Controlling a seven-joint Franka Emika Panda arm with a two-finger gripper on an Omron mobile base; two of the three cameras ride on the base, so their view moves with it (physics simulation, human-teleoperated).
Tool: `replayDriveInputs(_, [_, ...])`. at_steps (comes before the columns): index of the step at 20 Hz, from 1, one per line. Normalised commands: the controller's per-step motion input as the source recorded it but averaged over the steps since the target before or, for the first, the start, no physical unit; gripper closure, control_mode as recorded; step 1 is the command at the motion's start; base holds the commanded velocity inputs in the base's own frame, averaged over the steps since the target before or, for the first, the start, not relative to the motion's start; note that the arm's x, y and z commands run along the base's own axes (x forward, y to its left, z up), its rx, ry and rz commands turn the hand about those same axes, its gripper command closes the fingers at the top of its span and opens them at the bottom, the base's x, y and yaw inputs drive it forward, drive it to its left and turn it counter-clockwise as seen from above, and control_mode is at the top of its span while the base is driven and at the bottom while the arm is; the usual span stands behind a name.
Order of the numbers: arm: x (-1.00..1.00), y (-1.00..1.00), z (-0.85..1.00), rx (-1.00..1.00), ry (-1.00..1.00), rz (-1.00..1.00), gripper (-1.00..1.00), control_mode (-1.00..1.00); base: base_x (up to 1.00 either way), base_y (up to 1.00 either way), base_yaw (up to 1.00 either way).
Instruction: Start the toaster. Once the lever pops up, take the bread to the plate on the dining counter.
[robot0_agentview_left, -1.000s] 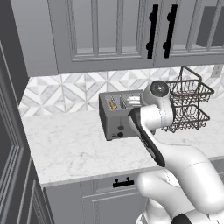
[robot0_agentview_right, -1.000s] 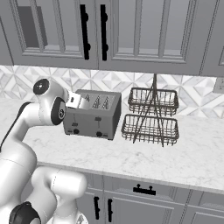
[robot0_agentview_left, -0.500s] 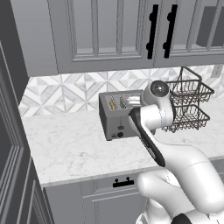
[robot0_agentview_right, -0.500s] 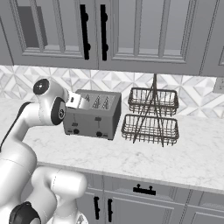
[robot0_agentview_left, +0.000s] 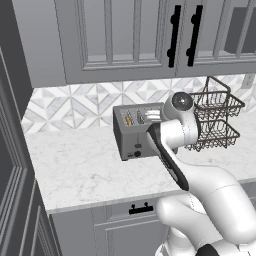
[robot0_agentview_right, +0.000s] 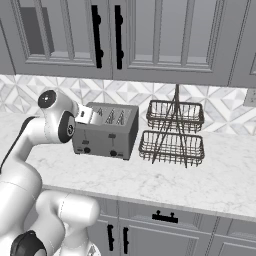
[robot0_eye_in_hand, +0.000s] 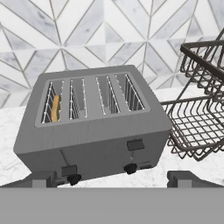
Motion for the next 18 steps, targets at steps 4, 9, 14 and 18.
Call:
replayDriveInputs(4, [0.0,0.0,0.0,0.0,0.0,0.0,-1.0,-1.0,0.0,0.0,0.0])
replayDriveInputs(9, [0.0,0.0,0.0,0.0,0.0,0.0,-1.0,-1.0,0.0,0.0,0.0])
replayDriveInputs(14, [0.0,0.0,0.0,0.0,0.0,0.0,-1.0,-1.0,0.0,0.0,0.0])
replayDriveInputs(18, [0.0,0.0,0.0,0.0,0.0,0.0,-1.0,-1.0,0.0,0.0,0.0])
